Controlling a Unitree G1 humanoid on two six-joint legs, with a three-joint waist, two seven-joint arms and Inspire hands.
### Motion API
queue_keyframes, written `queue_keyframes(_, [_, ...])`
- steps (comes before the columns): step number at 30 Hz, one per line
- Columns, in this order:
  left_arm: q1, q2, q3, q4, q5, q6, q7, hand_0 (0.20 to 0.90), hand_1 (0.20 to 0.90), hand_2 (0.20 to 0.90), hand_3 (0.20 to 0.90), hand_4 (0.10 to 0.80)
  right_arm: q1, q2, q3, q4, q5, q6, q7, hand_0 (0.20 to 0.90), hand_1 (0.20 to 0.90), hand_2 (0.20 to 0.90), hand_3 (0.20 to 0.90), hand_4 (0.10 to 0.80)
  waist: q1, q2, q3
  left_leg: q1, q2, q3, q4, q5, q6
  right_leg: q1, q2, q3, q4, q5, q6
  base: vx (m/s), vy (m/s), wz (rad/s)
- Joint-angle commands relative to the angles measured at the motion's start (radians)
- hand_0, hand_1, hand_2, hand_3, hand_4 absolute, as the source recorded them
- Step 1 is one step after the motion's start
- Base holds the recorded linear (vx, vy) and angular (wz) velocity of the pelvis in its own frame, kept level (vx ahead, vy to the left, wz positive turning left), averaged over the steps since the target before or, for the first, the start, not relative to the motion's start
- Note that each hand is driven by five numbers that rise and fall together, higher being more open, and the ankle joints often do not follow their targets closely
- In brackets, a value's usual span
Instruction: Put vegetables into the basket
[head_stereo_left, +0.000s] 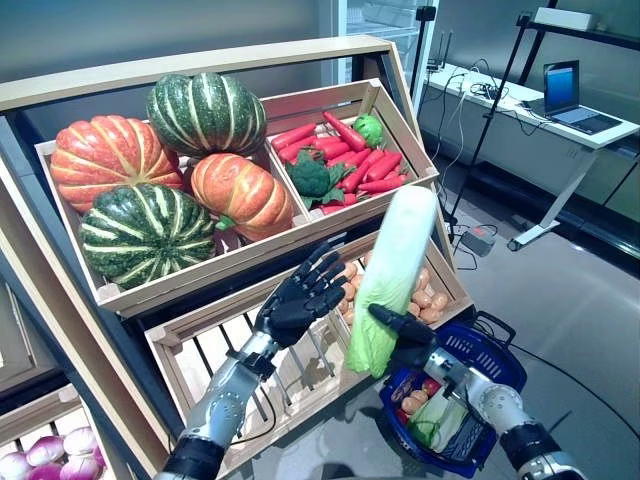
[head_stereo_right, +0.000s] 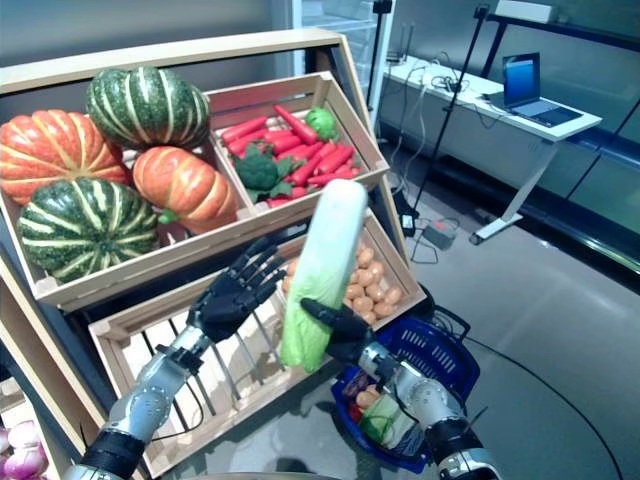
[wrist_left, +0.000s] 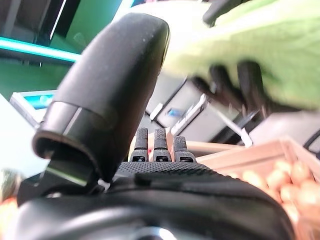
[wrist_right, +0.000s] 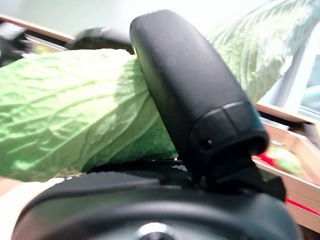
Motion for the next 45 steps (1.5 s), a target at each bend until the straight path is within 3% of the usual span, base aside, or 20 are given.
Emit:
queue_keyframes(1, [-0.105,-0.014,0.069,0.006,-0.025,-0.113,-0.024,0.9,0.9,0.9,0.9,0.8,-0.052,0.01,-0.101,-0.016,0.135,-0.08,0.093,0.3,0.3,0.3,0.3,0.4,-0.003,0.0,0.0,0.061,-0.016,0.008,0.003,-0.142,0.004,-0.027,0.028,-0.018,0.001,0.021,-0.066,-0.01,-0.019,-0.04])
queue_keyframes(5, [-0.104,-0.011,0.096,0.021,-0.021,-0.124,-0.025,0.9,0.9,0.9,0.9,0.8,-0.027,-0.007,-0.135,-0.004,0.127,-0.103,0.085,0.3,0.3,0.3,0.3,0.4,-0.011,0.001,0.012,0.058,-0.014,0.014,0.003,-0.143,0.002,-0.033,0.029,-0.014,0.001,0.022,-0.064,-0.007,-0.016,-0.04])
queue_keyframes(11, [-0.076,-0.005,0.136,0.022,0.009,-0.128,-0.023,0.9,0.9,0.9,0.9,0.8,0.03,-0.043,-0.216,0.055,0.037,-0.217,-0.016,0.3,0.3,0.3,0.3,0.4,-0.026,0.0,0.018,0.056,-0.01,0.029,0.003,-0.145,-0.001,-0.042,0.029,-0.003,0.001,0.025,-0.06,0.027,-0.032,-0.05])
queue_keyframes(18, [-0.027,0.014,0.151,0.011,0.056,-0.122,-0.002,0.9,0.9,0.9,0.9,0.8,0.056,-0.061,-0.336,0.183,-0.088,-0.388,-0.298,0.3,0.3,0.3,0.3,0.4,-0.034,0.002,0.049,0.052,-0.007,0.047,0.003,-0.14,0.001,-0.052,0.035,0.013,0.001,0.035,-0.061,0.049,-0.046,-0.1])
queue_keyframes(22, [-0.045,0.001,0.115,0.03,0.042,-0.15,0.036,0.9,0.9,0.9,0.9,0.8,0.0,-0.06,-0.338,0.237,-0.128,-0.477,-0.436,0.3,0.3,0.3,0.3,0.4,-0.024,0.013,0.102,0.014,-0.005,0.043,0.034,-0.133,0.0,-0.095,0.038,0.022,0.043,0.025,-0.076,-0.04,-0.039,-0.12])
queue_keyframes(26, [-0.135,-0.012,0.045,0.058,-0.002,-0.219,0.079,0.9,0.9,0.9,0.9,0.8,-0.152,-0.075,-0.289,0.3,-0.172,-0.564,-0.548,0.3,0.3,0.3,0.3,0.4,-0.011,0.024,0.228,-0.137,0.007,0.033,0.194,-0.162,-0.006,-0.215,0.03,0.011,0.164,-0.009,-0.1,-0.278,-0.08,-0.11])
queue_keyframes(33, [-0.192,-0.012,-0.007,0.07,-0.037,-0.263,0.111,0.9,0.9,0.9,0.9,0.8,-0.317,-0.115,-0.233,0.361,-0.201,-0.595,-0.643,0.3,0.3,0.3,0.3,0.4,-0.003,0.053,0.377,-0.396,0.016,0.009,0.508,-0.229,-0.014,-0.443,0.002,-0.027,0.447,-0.082,-0.132,-0.209,-0.042,-0.04])
queue_keyframes(38, [-0.2,-0.007,-0.014,0.065,-0.06,-0.268,0.126,0.9,0.9,0.9,0.9,0.8,-0.388,-0.136,-0.241,0.428,-0.203,-0.594,-0.691,0.3,0.3,0.3,0.3,0.4,0.001,0.072,0.422,-0.52,0.031,0.009,0.684,-0.274,-0.006,-0.559,-0.03,-0.048,0.634,-0.149,-0.15,-0.117,-0.04,0.07])
queue_keyframes(45, [-0.219,-0.014,-0.041,0.048,-0.054,-0.291,0.147,0.9,0.9,0.9,0.9,0.8,-0.465,-0.181,-0.254,0.525,-0.19,-0.581,-0.723,0.3,0.3,0.3,0.3,0.4,0.008,0.096,0.436,-0.702,0.042,0.013,0.942,-0.348,0.025,-0.743,-0.099,-0.065,0.911,-0.249,-0.172,-0.071,-0.024,0.13])
